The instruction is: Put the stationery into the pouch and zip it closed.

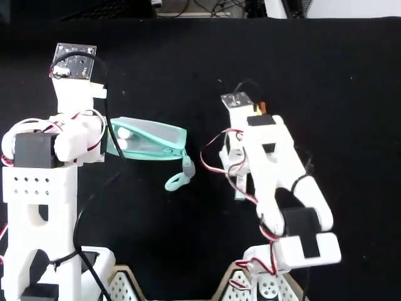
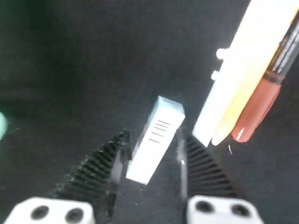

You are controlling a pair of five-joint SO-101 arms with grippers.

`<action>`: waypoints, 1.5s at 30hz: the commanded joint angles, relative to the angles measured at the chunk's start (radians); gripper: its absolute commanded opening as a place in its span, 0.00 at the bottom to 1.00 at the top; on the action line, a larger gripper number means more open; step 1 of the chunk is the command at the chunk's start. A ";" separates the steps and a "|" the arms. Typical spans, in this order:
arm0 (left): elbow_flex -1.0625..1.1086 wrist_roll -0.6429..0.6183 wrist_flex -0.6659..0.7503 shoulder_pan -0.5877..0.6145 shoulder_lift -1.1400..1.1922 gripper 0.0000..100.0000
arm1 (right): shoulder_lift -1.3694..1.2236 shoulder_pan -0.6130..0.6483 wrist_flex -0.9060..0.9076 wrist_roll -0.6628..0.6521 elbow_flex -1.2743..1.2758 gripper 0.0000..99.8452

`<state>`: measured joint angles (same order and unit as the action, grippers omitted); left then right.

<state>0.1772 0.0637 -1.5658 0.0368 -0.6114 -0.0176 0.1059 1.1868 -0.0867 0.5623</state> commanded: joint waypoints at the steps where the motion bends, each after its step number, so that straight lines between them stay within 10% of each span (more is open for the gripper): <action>1: -0.002 0.003 0.020 0.005 0.000 0.03 | -0.044 -0.015 -0.017 0.003 -0.079 0.18; 13: -0.002 0.003 0.020 0.005 0.000 0.03 | -0.182 -0.008 -0.057 0.002 -0.200 0.01; 27: -0.002 0.003 0.020 0.005 0.000 0.03 | -0.194 0.044 -0.057 -0.137 -0.203 0.19; 45: -0.002 0.003 0.018 0.005 0.000 0.03 | -0.243 0.124 0.094 -0.158 -0.344 0.19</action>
<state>0.1772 0.0637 -1.5658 0.0368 -0.6114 -0.2478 0.2071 1.2743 -0.2355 0.2723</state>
